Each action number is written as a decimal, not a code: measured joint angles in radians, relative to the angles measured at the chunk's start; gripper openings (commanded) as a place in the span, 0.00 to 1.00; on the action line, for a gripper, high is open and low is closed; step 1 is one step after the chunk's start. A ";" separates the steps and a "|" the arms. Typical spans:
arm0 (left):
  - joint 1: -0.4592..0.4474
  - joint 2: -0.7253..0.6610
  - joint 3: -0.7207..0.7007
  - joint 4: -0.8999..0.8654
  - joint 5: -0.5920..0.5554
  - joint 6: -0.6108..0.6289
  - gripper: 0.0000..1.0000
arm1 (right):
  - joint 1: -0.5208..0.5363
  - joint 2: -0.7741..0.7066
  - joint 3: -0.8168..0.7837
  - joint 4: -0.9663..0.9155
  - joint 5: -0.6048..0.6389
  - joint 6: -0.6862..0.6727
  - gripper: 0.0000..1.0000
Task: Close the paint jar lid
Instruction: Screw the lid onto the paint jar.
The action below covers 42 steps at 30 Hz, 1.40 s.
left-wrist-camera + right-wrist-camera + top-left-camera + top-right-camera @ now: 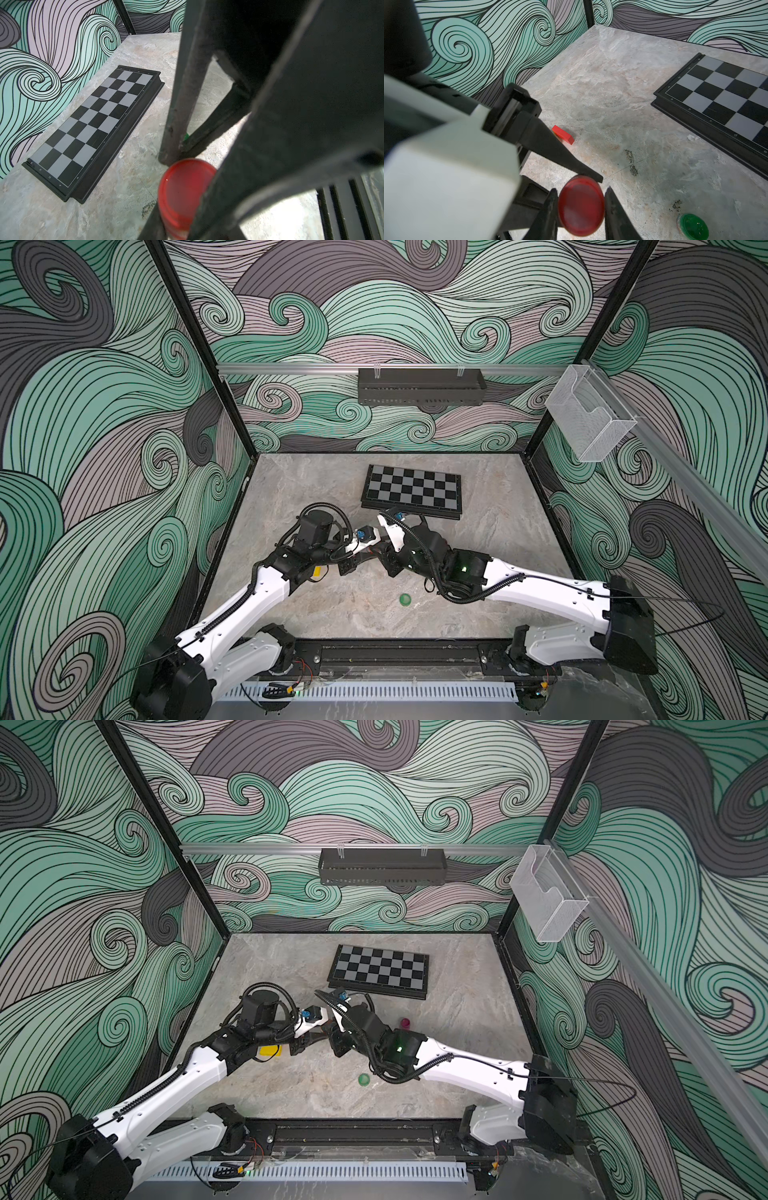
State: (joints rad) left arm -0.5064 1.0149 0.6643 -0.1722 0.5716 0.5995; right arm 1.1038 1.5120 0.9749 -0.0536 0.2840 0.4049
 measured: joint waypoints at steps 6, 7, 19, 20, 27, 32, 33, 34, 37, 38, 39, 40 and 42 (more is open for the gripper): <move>0.000 -0.006 -0.003 0.016 -0.026 -0.010 0.25 | 0.008 0.019 0.023 -0.006 0.040 0.028 0.21; 0.000 -0.006 -0.003 0.016 -0.026 -0.010 0.25 | 0.008 0.018 0.023 -0.006 0.039 0.025 0.25; -0.021 -0.026 0.002 0.030 0.103 0.007 0.25 | -0.248 -0.232 -0.075 -0.029 -0.396 -0.269 0.70; -0.021 -0.025 0.005 0.024 0.121 0.014 0.25 | -0.287 -0.264 -0.086 -0.029 -0.465 -0.307 0.72; -0.021 -0.013 0.035 -0.034 0.233 0.058 0.25 | -0.375 -0.320 -0.105 -0.057 -0.814 -0.552 0.80; -0.021 -0.003 0.039 -0.061 0.282 0.075 0.26 | -0.373 -0.273 -0.104 -0.063 -0.914 -0.683 0.77; -0.021 0.002 0.040 -0.067 0.290 0.080 0.26 | -0.368 -0.258 -0.103 -0.066 -0.922 -0.708 0.75; -0.021 0.006 0.042 -0.072 0.295 0.083 0.26 | -0.364 -0.246 -0.101 -0.070 -0.924 -0.724 0.73; -0.021 0.019 0.052 -0.093 0.306 0.094 0.26 | -0.340 -0.212 -0.091 -0.084 -0.925 -0.777 0.66; -0.021 0.022 0.055 -0.098 0.310 0.097 0.26 | -0.332 -0.203 -0.089 -0.086 -0.925 -0.790 0.64; -0.021 0.023 0.057 -0.098 0.312 0.099 0.26 | -0.324 -0.195 -0.088 -0.089 -0.925 -0.800 0.63; -0.021 0.023 0.057 -0.100 0.314 0.101 0.26 | -0.317 -0.187 -0.087 -0.090 -0.924 -0.809 0.62; -0.021 0.023 0.058 -0.105 0.316 0.104 0.26 | -0.304 -0.173 -0.085 -0.093 -0.922 -0.822 0.60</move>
State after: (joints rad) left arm -0.5270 1.0382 0.7223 -0.2775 0.8879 0.7033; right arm 0.7998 1.3388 0.8902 -0.1463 -0.6376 -0.4168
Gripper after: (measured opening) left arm 0.314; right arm 0.613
